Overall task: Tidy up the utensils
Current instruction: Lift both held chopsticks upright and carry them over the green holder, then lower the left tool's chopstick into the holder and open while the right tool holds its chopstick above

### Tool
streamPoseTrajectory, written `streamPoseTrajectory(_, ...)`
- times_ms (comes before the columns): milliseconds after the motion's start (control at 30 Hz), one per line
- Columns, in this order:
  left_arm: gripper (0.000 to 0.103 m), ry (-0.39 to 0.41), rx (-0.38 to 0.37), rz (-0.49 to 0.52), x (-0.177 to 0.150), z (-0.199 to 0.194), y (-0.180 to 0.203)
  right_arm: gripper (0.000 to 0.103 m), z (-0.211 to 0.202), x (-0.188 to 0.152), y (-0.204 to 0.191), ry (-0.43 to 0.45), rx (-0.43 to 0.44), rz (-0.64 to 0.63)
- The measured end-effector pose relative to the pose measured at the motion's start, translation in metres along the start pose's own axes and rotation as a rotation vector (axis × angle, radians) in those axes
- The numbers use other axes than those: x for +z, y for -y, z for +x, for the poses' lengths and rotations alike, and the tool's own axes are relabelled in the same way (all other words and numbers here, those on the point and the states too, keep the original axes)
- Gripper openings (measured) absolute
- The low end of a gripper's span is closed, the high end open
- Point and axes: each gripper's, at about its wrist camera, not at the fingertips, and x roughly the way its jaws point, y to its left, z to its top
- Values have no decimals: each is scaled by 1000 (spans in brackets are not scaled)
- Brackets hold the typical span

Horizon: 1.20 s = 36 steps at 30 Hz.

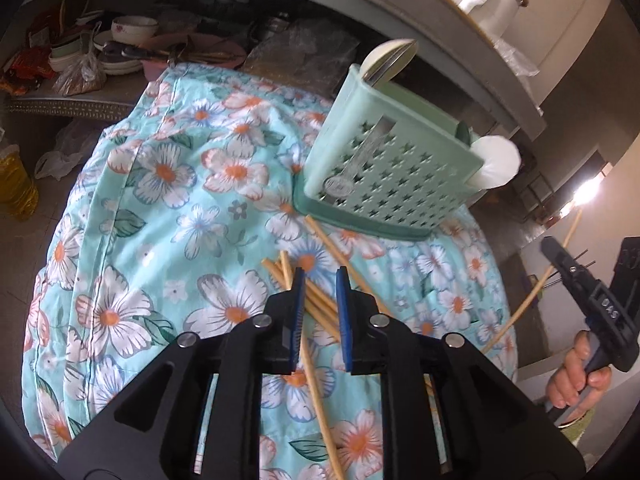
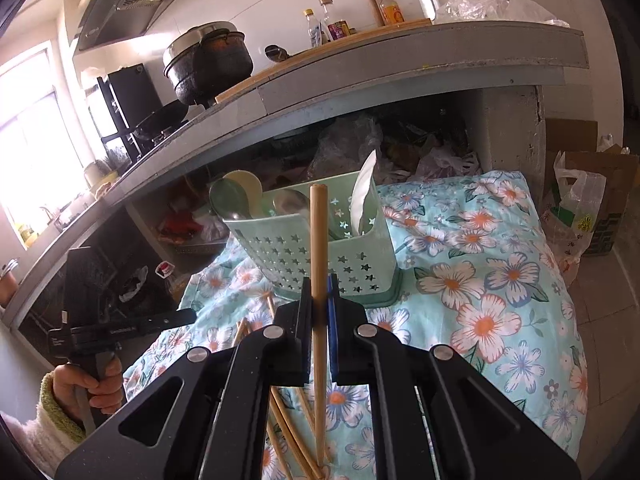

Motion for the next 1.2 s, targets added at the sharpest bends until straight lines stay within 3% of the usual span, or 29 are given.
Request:
streamPoseTrajectory(100, 15, -88, 26, -26, -4, 29, -12, 7, 2, -2, 3, 1, 9, 10)
streamPoseTrajectory(300, 16, -190, -25, -109, -9, 57, -24, 7, 7, -2, 11, -4, 19, 29)
streamPoseTrajectory(400, 16, -196, -34, -143, -9, 64, -31, 7, 8, -1, 14, -4, 23, 38)
streamPoseTrajectory(500, 6, -176, -31, -154, -7, 60, -32, 7, 8, -1, 17, -3, 26, 46)
streamPoseTrajectory(567, 6, -167, -34, -160, -7, 53, -32, 7, 7, -1, 19, 0, 28, 51)
streamPoseTrajectory(833, 5, -51, -91, -118, 5, -6, -13, 7, 1, -1, 25, 14, 28, 66)
streamPoseTrajectory(1067, 5, 186, -164, 30, 46, -77, 41, 7, -5, -1, 26, 31, 30, 71)
streamPoseTrajectory(1200, 4, 304, -162, 125, 70, -101, 76, 7, -6, -1, 27, 39, 31, 73)
